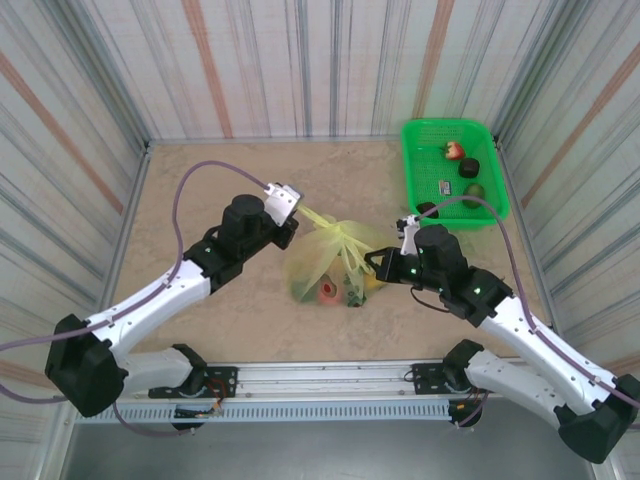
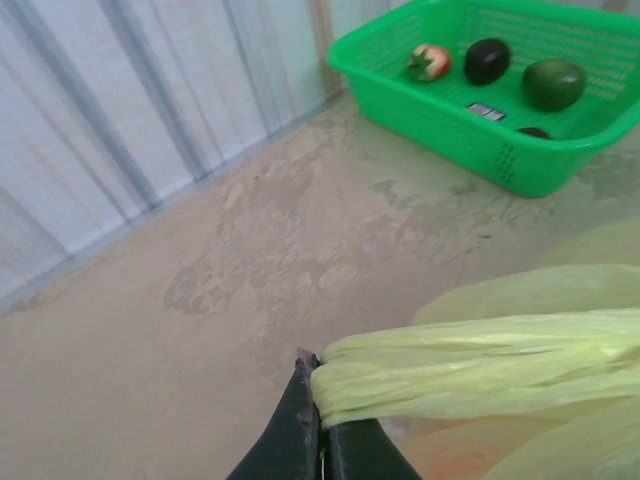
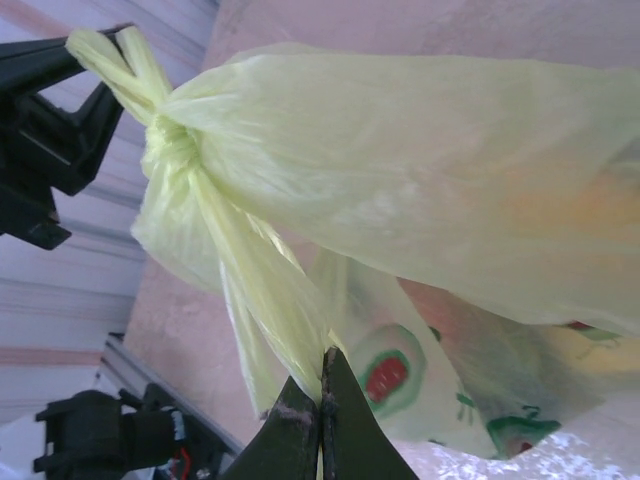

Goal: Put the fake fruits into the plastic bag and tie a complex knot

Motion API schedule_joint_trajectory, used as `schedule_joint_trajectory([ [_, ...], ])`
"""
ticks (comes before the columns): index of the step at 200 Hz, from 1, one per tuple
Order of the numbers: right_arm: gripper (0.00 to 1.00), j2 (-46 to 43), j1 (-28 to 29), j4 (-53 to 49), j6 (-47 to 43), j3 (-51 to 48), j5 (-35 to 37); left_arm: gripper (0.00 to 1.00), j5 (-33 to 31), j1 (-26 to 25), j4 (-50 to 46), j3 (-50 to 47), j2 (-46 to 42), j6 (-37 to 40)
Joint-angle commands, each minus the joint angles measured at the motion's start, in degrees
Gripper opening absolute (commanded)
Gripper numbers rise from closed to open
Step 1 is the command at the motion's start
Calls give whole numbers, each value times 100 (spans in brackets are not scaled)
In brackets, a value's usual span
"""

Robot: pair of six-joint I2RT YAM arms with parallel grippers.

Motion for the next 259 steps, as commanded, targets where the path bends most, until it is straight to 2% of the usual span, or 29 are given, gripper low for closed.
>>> schedule_joint_trajectory([
  [1, 0, -264, -173, -800, 185, -347, 648, 0, -1347, 326, 28, -179, 269, -698],
  [17, 0, -440, -261, -693, 693, -782, 763, 0, -1454, 557, -283, -81, 614, -1280],
  [44, 0, -903, -277, -1359, 1325, -1156, 1530, 0, -1019, 1286, -365, -200, 831, -2078],
  [62, 0, -1415, -287, -1740, 1898, -1510, 2035, 0, -995, 1556, -383, -258, 940, -2109],
  [76, 0, -1713, -297, -1624, 2110, -1826, 2038, 0, -973, 1580, -338, -265, 1028, -2034],
  [98, 0, -1692, -299, -1074, 1949, -1941, 1735, 0, -689, 1506, -253, -223, 1103, -2013],
  [132, 0, -1052, -302, -730, 967, -1241, 1199, 0, -76, 1199, -114, -130, 1005, -1738],
  [140, 7, -937, -297, -729, 764, -1059, 1144, 0, -42, 1091, -181, -61, 952, -1691],
  [148, 21, -857, -301, -709, 567, -908, 1069, 0, -20, 994, -287, 11, 884, -1671],
  [155, 33, -815, -296, -715, 417, -773, 1071, 7, -11, 923, -398, 70, 811, -1676],
  [169, 59, -778, -307, -764, 114, -531, 1111, 33, 149, 905, -637, 111, 590, -1816],
  [175, 68, -784, -306, -810, -14, -425, 1147, 41, 163, 909, -758, 114, 460, -1892],
  [199, 84, -914, -333, -1127, -656, 52, 1456, 69, -31, 911, -1223, -28, -228, -2052],
  [203, 89, -936, -340, -1173, -778, 126, 1526, 78, -91, 910, -1318, -45, -355, -2083],
  [206, 98, -965, -344, -1211, -862, 176, 1588, 94, -137, 912, -1392, -57, -443, -2082],
  [208, 100, -978, -344, -1231, -914, 218, 1640, 97, -146, 912, -1435, -59, -507, -2075],
  [223, 99, -1056, -341, -1349, -1387, 405, 1947, 99, -329, 912, -1750, -128, -954, -1867],
  [238, 99, -1165, -340, -1345, -1831, 486, 2280, 99, -839, 912, -1955, -258, -1461, -1871],
  [259, 99, -1314, -369, -1112, -2387, 485, 2893, 99, -1590, 921, -1766, -520, -2145, -1743],
])
